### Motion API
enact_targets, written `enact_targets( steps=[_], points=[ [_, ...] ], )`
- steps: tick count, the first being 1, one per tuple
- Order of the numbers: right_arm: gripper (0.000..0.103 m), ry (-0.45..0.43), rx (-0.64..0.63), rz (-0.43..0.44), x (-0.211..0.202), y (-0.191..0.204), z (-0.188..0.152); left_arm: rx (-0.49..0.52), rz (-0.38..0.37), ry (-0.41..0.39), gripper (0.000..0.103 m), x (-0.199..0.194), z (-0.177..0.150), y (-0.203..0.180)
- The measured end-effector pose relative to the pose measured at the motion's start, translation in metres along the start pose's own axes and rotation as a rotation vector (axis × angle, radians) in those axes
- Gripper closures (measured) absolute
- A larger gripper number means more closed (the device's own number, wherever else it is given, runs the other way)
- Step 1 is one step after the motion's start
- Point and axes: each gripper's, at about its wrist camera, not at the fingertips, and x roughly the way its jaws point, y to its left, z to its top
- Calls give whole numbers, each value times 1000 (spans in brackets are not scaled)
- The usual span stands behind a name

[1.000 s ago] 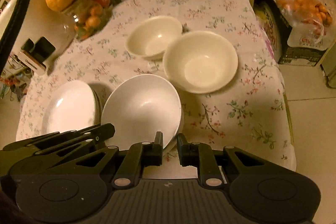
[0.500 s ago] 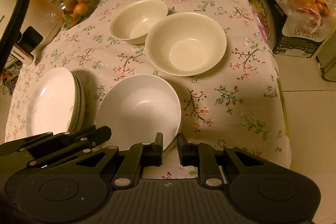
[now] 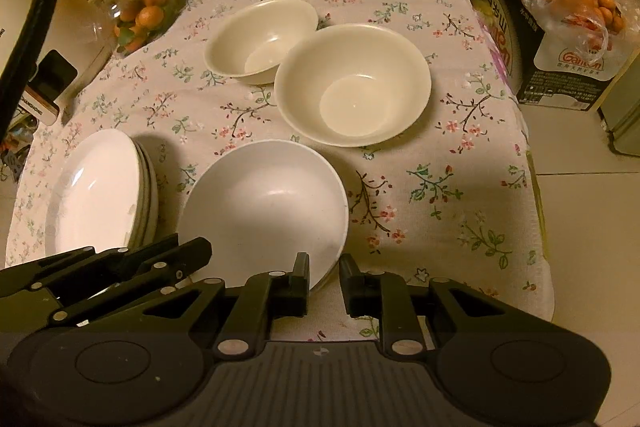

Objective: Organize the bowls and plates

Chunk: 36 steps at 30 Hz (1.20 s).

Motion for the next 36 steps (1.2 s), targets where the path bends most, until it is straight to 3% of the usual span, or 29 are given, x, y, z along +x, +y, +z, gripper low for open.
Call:
enact_targets(
  steps=[3,9,16,21,36],
  points=[
    [85,-6,1,-1,-1,-1,1,16,8,-10,81,-1,1,-2],
    [85,-6,8,-6,-2,-4,2,39,17,-35,78,-6,3,-4],
    [78,-22,21,-1,-7,-7,4,43,27,-35,71,-7,7,-3],
    [67,-56,17,-8,-13,-8,8,37,45,-49,66,-10,14,0],
    [51,-140,61,6,-29,-21,24,-51,19,-83,66,-8,51,17]
  ],
)
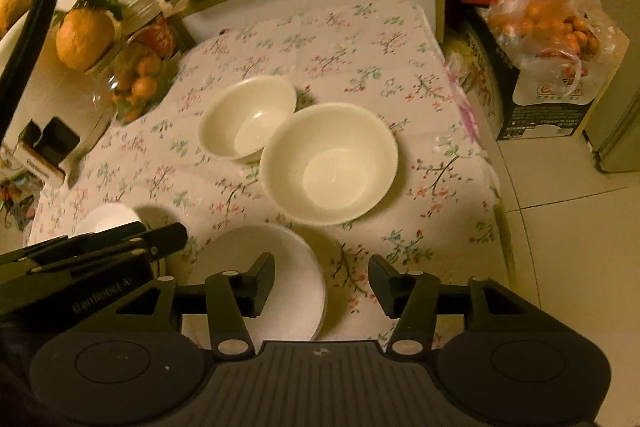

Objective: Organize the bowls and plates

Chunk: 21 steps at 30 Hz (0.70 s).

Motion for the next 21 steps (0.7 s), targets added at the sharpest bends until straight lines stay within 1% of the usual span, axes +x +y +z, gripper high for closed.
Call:
enact_targets(
  steps=[5,11,17,21],
  points=[
    [45,-13,44,-18,0,-9,9,-43,-39,21,66,10,7,2],
    [37,-24,113,-20,3,-18,22,-37,-39,4,66,24,16,-4],
    [36,-14,195,-20,13,-29,35,-30,-48,13,66,38,23,-12],
    [36,0,227,-47,22,-40,42,2,-52,7,66,45,26,-19]
  ],
)
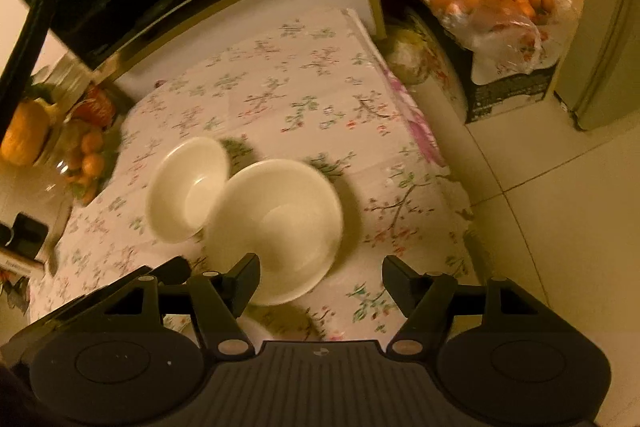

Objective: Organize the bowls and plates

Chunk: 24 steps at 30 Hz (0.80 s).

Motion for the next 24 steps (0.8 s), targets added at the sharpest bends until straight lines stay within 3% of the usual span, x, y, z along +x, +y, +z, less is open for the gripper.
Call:
enact_targets(
  steps=[6,12,24],
  points=[
    [36,7,39,-32,13,-18,16,-8,0,19,63,16,3,-2],
    [39,27,-9,-35,23,-18,21,2,12,23,63,23,3,-8],
    [59,42,-61,-17,34,-7,20,-1,15,43,66,31,3,-9]
  ],
)
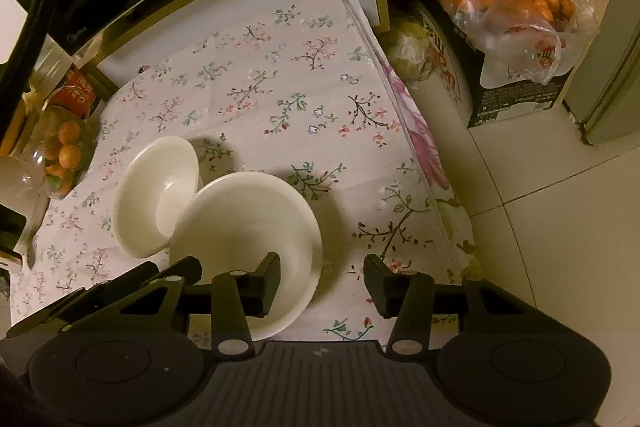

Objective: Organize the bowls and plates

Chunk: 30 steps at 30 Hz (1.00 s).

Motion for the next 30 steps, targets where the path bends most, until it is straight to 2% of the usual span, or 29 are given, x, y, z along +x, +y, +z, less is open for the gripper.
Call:
enact_targets(
  steps=[8,12,15,20,22,30],
  points=[
    [70,3,-9,-2,2,4,-2,6,-9,13,75,4,0,0],
    [75,12,-18,-5,6,7,-4,18,-17,16,84,5,-1,-1],
    [82,17,-26,3,7,10,-5,20,-22,17,90,6,-2,-1],
    [96,18,-1,25,7,9,-5,18,-13,10,94,4,-1,-1],
    [98,21,31,36,6,6,-4,6,-31,6,94,0,1,0],
    [98,0,23,41,-7,6,-6,8,-43,-19,95,-8,2,-1]
  ],
)
